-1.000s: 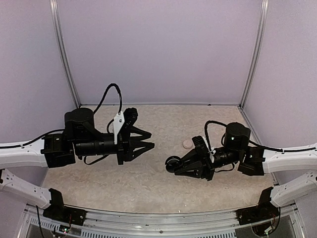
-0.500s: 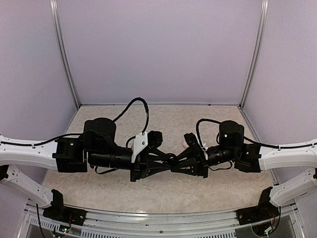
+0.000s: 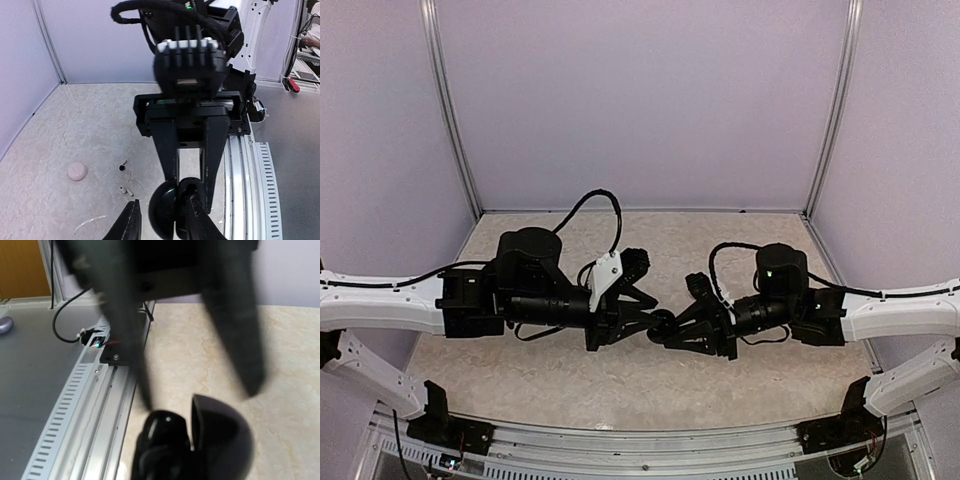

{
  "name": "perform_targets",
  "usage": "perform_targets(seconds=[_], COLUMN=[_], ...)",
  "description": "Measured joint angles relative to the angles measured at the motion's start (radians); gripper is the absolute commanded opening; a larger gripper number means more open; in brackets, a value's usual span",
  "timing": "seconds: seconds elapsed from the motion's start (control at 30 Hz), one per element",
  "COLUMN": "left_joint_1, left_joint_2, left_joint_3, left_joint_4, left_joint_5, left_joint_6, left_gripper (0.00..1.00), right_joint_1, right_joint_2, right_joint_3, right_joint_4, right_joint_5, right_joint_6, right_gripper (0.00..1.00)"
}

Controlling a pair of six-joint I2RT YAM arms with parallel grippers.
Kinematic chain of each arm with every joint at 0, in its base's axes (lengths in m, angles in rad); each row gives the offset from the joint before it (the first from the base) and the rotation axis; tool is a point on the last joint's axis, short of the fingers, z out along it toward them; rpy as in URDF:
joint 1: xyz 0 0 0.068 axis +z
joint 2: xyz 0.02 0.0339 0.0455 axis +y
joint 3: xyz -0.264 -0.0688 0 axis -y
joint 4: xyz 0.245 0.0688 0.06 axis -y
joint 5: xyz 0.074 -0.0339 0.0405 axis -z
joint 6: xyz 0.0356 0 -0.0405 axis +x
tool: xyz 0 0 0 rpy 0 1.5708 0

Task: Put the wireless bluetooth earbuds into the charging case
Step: Pick up the left earbud from the right side groove of the charging case.

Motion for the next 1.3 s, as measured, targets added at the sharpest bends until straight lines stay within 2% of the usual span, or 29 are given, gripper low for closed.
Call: perform_targets(seconds=[0.1, 0.23, 0.4, 0.8, 1.3], left_joint_1=[0.038, 0.050, 0.021, -0.025, -0.025], left_joint_2=[-0.023, -0.091, -0.149, -0.015, 0.042], left_joint_3=[-0.019, -0.058, -0.063, -0.032, -0.001], left_joint_4=[0.010, 0.016, 0.031, -0.001, -0.024], left_joint_5=[0.013, 0.019, 0.031, 0.024, -0.034], left_joint_6=[-0.020, -0.034, -0.017, 0.032, 0.035], left_gripper=[0.38, 0.38, 0.33, 0.33, 0.33], right_joint_1=[0.006, 0.006, 0.006, 0.012, 0.043], right_joint_2=[0.000, 0.000, 0.018, 0.039, 0.039], right_joint_3=[0.000, 0.000, 0.010, 0.047, 0.047], right_joint_4=[-0.002, -0.003, -0.017, -0.067, -0.093], right_joint_5=[0.005, 0.022, 0.050, 0.122, 0.171], right_joint_6=[-0.005, -0.005, -0.004, -0.013, -0.044], right_gripper=[0.00, 0.00, 0.00, 0.00, 0.00])
